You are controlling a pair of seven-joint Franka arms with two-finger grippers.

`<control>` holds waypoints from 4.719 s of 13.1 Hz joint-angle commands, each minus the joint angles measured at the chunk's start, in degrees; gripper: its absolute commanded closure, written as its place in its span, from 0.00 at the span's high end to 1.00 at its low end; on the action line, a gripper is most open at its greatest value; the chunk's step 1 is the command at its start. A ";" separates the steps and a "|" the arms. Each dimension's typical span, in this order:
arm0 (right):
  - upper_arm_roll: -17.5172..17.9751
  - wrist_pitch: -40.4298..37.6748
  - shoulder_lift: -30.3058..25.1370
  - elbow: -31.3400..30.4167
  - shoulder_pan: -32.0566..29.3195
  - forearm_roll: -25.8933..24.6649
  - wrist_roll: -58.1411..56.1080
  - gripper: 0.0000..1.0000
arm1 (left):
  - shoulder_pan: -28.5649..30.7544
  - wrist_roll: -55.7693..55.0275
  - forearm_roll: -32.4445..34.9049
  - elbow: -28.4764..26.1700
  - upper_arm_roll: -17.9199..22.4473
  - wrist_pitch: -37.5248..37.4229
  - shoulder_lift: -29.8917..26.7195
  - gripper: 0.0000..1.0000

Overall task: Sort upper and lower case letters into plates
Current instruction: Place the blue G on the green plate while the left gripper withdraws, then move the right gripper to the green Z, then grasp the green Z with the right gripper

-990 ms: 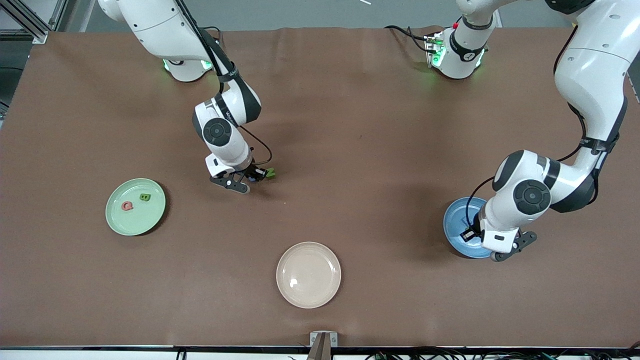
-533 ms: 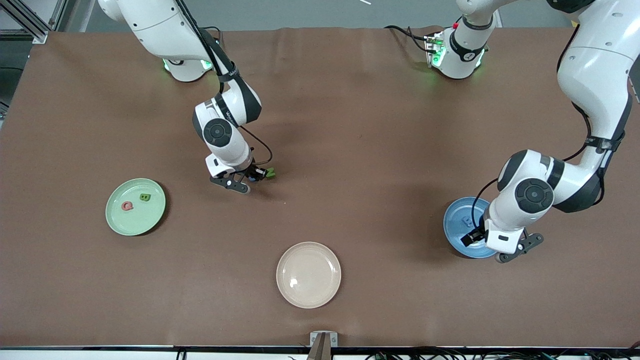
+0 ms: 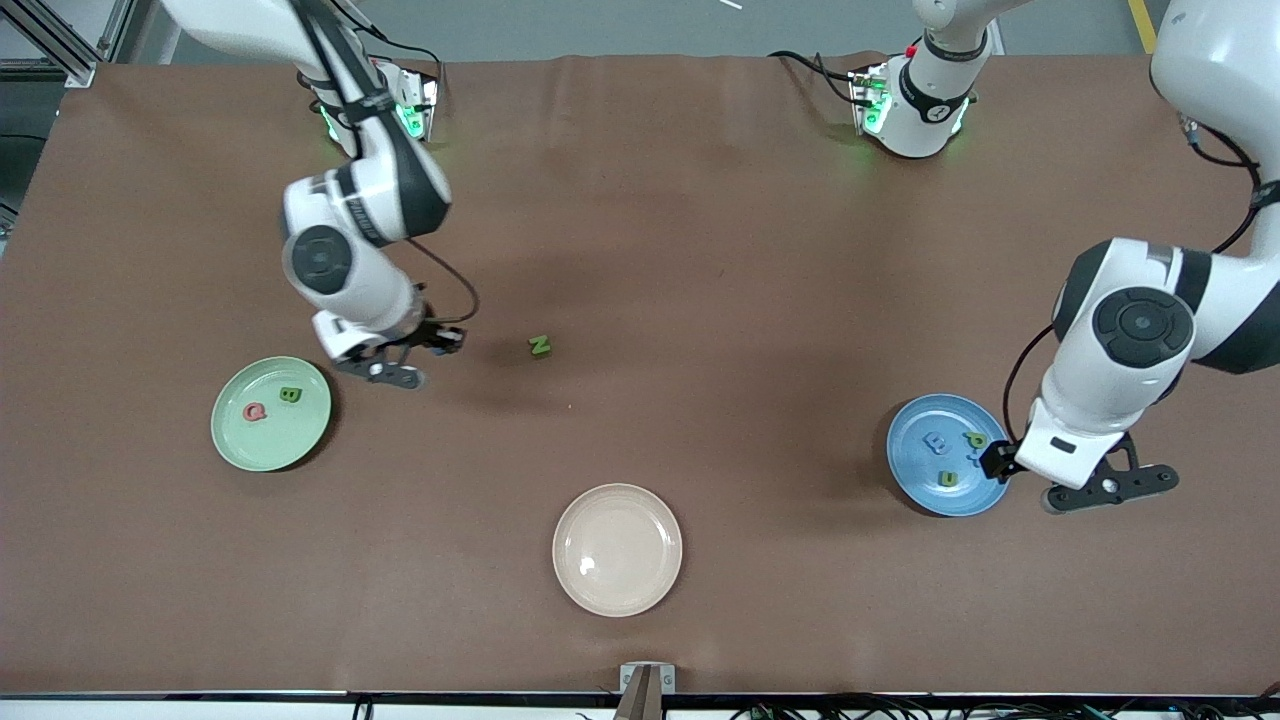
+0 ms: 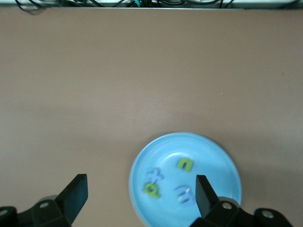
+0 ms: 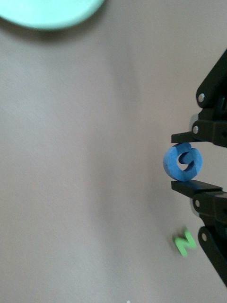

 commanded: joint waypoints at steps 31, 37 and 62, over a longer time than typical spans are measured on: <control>1.12 -17.10 3.53 14.14 -10.14 0.22 -31.34 1.00 | -21.17 29.44 -39.08 0.49 29.91 -31.45 -32.82 1.00; 1.38 -17.48 1.93 14.06 3.93 0.57 -21.16 1.00 | -21.17 29.44 -39.08 0.23 29.91 -31.54 -33.17 1.00; 0.94 17.50 17.57 3.07 19.94 0.92 -2.77 0.92 | -21.17 28.92 -39.17 -1.79 29.21 -31.45 -33.52 1.00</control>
